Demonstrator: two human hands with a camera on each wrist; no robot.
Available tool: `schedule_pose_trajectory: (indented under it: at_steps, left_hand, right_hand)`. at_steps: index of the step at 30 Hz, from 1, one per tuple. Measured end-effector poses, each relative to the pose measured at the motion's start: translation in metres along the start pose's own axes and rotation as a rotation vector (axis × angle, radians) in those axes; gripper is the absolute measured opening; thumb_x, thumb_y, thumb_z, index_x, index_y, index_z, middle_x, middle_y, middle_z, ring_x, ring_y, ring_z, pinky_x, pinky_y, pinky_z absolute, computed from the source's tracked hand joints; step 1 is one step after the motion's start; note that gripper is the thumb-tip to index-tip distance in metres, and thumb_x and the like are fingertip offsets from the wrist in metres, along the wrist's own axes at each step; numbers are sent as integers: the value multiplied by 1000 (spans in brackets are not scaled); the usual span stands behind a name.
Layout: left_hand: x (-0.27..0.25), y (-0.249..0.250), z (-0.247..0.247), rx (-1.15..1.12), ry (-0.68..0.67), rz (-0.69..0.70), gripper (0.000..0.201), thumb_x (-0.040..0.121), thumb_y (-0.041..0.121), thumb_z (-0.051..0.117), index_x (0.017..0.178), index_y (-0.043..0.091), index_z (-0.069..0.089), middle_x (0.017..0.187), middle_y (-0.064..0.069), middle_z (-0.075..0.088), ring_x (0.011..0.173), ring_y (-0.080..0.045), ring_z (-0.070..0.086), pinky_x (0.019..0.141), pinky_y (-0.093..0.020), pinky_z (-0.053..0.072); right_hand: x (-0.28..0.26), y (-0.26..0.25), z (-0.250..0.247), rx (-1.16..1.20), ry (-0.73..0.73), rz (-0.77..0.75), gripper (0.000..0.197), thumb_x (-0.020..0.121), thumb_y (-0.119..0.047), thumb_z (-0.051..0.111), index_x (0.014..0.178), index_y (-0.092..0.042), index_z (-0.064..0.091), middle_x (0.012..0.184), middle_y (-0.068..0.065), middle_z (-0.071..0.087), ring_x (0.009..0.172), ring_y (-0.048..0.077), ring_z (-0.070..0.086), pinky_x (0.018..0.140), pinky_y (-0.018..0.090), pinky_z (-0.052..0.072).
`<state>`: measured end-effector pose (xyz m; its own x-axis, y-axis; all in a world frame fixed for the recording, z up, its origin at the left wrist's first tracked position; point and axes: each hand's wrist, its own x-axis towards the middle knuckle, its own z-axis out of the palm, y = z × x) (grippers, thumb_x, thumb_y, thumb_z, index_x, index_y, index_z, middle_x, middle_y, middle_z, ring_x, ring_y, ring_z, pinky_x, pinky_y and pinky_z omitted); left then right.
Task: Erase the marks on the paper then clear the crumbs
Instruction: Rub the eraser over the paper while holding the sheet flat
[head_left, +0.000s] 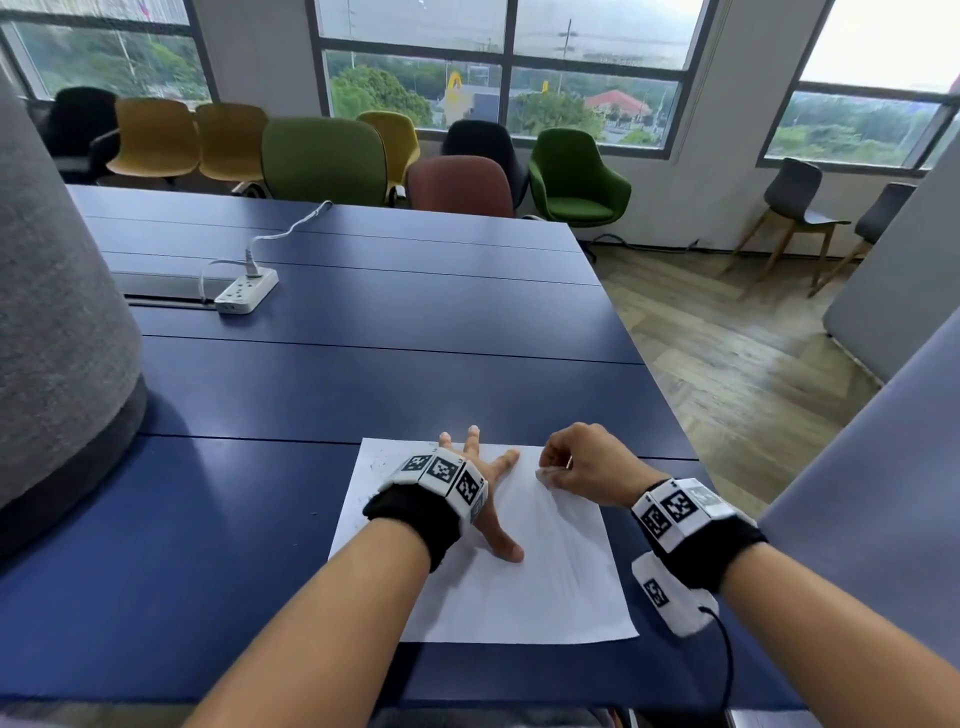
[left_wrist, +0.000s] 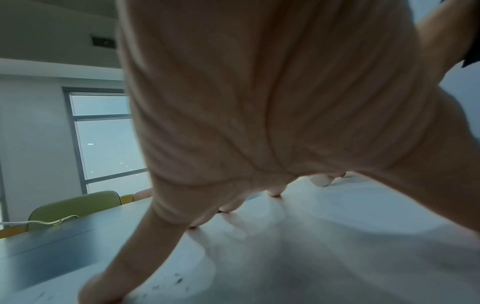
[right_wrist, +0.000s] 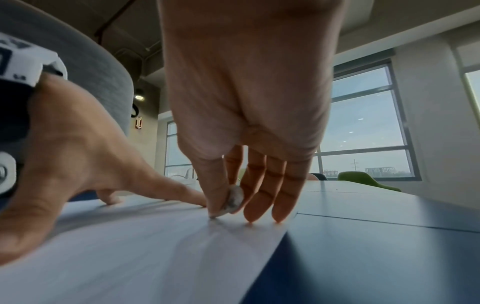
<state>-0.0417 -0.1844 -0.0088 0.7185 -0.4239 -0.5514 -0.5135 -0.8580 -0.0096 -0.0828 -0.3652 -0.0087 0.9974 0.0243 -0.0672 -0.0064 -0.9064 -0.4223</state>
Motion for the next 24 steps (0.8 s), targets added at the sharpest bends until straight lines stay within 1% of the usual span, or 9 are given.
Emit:
schedule_pose_trajectory:
  at_steps: [3,7,10,12,16,17,21,22,24]
  left_hand:
    - [0,1,0,2,3,2,136,56,79,75,150,49,-18,161,-9,-29,146,-48,-16,116,-64,17]
    - [2,1,2,-11,12,-2,137,54,79,76,150,51,-17,161,-8,-29,146,-48,-16,114,-66,20]
    - [4,1,3,-15,22,-5,136,54,78,77,150,51,-16,161,-7,-28,147,-48,-16,114,-67,21]
    - [6,0,4,-28,27,-9,138,51,79,78,150,53,-15,162,-5,-28,147,-47,-16,112,-68,22]
    - [10,-2,6,-47,22,-14,142,44,81,78,148,55,-15,161,-4,-28,147,-46,-18,109,-71,24]
    - [10,-2,7,-48,22,-12,142,44,81,78,148,55,-15,161,-4,-28,147,-46,-18,109,-71,24]
    - [10,-2,6,-53,37,-2,141,46,80,79,148,55,-14,162,-3,-27,147,-45,-18,109,-71,25]
    - [10,-2,6,-56,34,-1,140,46,79,79,148,55,-14,162,-3,-27,147,-46,-18,109,-71,25]
    - [10,-3,6,-59,28,-1,141,46,80,79,148,54,-14,162,-4,-28,147,-46,-19,109,-71,24]
  right_hand:
    - [1,0,-1,15,-17,-37,12,83,-28,70,88,-17,74,83,-4,70,71,7,62,71,24,53]
    - [3,-2,-6,38,-100,-96,10,81,-23,73,87,-15,76,76,-4,70,62,4,60,65,19,52]
    - [10,1,-7,69,-39,-60,14,80,-25,75,91,-15,74,72,-7,65,61,4,59,64,14,47]
    - [10,2,-5,108,-23,-45,11,80,-22,75,88,-15,75,70,-6,65,60,3,59,62,15,46]
    - [7,2,-8,171,-159,-48,9,77,-21,78,84,-16,77,66,-8,65,53,-3,57,57,12,45]
    - [9,2,-8,168,-159,-46,9,77,-22,79,84,-16,77,67,-7,66,54,-2,57,57,12,45]
    - [14,3,-4,151,-24,-41,14,79,-25,78,87,-15,75,72,-5,67,58,1,59,56,10,43]
    - [13,3,-3,160,-42,-57,12,79,-25,77,86,-16,75,71,-5,67,57,0,59,55,10,43]
    - [10,1,-7,170,-157,-91,8,79,-23,77,84,-17,76,69,-6,66,55,-1,57,54,10,42]
